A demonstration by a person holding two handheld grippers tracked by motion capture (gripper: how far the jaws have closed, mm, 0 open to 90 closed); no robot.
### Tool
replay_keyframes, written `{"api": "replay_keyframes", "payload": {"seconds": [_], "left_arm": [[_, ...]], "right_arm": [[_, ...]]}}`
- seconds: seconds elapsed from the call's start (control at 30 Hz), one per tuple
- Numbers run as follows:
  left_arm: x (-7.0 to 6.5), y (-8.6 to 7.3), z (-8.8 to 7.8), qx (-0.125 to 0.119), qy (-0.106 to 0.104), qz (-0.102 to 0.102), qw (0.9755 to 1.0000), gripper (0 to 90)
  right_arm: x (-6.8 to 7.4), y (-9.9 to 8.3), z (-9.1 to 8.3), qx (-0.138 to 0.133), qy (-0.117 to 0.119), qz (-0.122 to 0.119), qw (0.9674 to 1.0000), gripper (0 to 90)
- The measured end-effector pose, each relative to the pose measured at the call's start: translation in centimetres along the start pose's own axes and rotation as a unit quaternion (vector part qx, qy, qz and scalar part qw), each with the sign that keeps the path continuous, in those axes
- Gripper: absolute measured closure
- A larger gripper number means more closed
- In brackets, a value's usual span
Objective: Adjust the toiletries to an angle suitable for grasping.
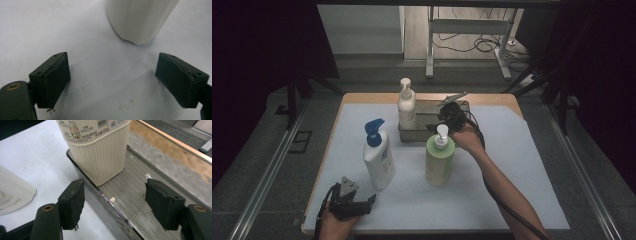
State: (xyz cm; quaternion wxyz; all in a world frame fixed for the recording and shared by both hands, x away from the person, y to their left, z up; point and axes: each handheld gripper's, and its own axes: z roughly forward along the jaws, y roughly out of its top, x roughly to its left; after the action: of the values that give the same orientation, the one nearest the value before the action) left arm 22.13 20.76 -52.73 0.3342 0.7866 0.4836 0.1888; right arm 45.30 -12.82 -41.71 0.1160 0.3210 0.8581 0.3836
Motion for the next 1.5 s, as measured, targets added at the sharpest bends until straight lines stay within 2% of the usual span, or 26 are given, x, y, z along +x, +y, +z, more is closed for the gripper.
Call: {"api": "replay_keyframes", "payload": {"seconds": [0.23, 0.73, 1.07, 1.27, 1.5], "left_arm": [[0.0, 0.0, 0.0, 0.0, 0.0, 0.0, 1.0, 12.1], [0.0, 0.0, 0.0, 0.0, 0.001, 0.0, 1.0, 12.1], [0.0, 0.0, 0.0, 0.0, 0.001, -0.001, 1.0, 12.1], [0.0, 0.0, 0.0, 0.0, 0.001, -0.001, 1.0, 12.1], [0.0, 0.0, 0.0, 0.0, 0.001, -0.001, 1.0, 12.1]], "right_arm": [[-0.7, -1.2, -1.7, -0.015, -0.006, 0.006, 0.9998, 30.7], [-1.3, -4.5, -5.4, -0.025, -0.012, 0.009, 0.9996, 28.9], [-0.9, -6.7, -7.7, -0.036, -0.007, 0.011, 0.9993, 28.2], [-0.5, -7.9, -8.6, -0.03, -0.009, 0.005, 0.9995, 27.2], [0.2, -9.0, -9.7, -0.03, 0.0, -0.001, 0.9995, 25.2]]}}
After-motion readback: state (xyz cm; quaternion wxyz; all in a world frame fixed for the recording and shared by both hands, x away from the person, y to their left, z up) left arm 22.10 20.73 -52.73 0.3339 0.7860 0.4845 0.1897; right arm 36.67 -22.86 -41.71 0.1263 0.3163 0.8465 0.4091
